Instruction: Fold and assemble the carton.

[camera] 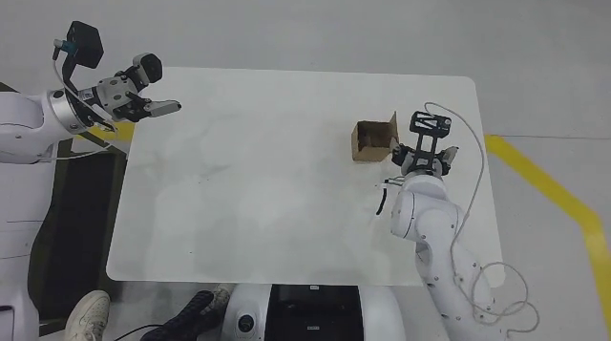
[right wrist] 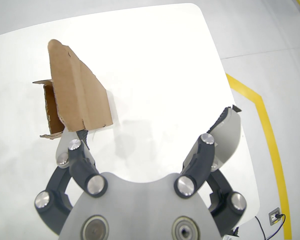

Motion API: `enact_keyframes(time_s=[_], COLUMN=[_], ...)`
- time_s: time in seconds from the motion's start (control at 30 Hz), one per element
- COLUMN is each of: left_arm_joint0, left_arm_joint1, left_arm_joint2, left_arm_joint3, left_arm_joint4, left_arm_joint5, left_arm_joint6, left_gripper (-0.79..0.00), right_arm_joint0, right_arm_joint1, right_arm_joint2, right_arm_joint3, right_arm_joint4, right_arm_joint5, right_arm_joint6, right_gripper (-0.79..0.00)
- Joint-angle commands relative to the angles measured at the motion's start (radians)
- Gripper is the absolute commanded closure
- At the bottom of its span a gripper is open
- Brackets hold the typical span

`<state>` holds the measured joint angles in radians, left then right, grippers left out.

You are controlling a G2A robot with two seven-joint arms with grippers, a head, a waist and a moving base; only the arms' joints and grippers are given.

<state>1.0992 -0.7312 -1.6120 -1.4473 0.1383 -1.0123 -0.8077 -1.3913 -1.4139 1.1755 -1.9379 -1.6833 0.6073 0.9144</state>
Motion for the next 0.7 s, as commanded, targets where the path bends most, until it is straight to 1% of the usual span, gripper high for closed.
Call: enact_keyframes(time_s=[0.0,0.13,0.27,0.43,0.67], left_arm_joint0=[0.0,0.0,0.0,0.0,0.0], left_arm_joint1=[0.0,0.0,0.0,0.0,0.0], left_arm_joint2=[0.0,0.0,0.0,0.0,0.0], left_arm_joint3=[0.0,0.0,0.0,0.0,0.0], left_arm_joint4=[0.0,0.0,0.0,0.0,0.0], left_arm_joint5=[0.0,0.0,0.0,0.0,0.0], left_arm_joint6=[0.0,0.0,0.0,0.0,0.0], left_gripper=[-0.785,-0.785,-0.785,-0.785,-0.785], right_arm_joint0=[-0.002,-0.004,0.003,0.009,0.004], right_arm_joint1=[-0.001,-0.004,-0.007,-0.006,0.0], right_arm_joint2=[0.001,-0.002,0.015,0.05,0.1], right_arm_joint3=[-0.006,-0.005,0.017,0.056,0.107], right_arm_joint4=[0.009,0.039,0.109,0.229,0.307], right_arm_joint5=[-0.02,-0.082,-0.137,-0.257,-0.378], right_arm_joint6=[-0.016,-0.07,-0.126,-0.199,-0.284], right_gripper=[-0.785,-0.785,-0.785,-0.785,-0.785])
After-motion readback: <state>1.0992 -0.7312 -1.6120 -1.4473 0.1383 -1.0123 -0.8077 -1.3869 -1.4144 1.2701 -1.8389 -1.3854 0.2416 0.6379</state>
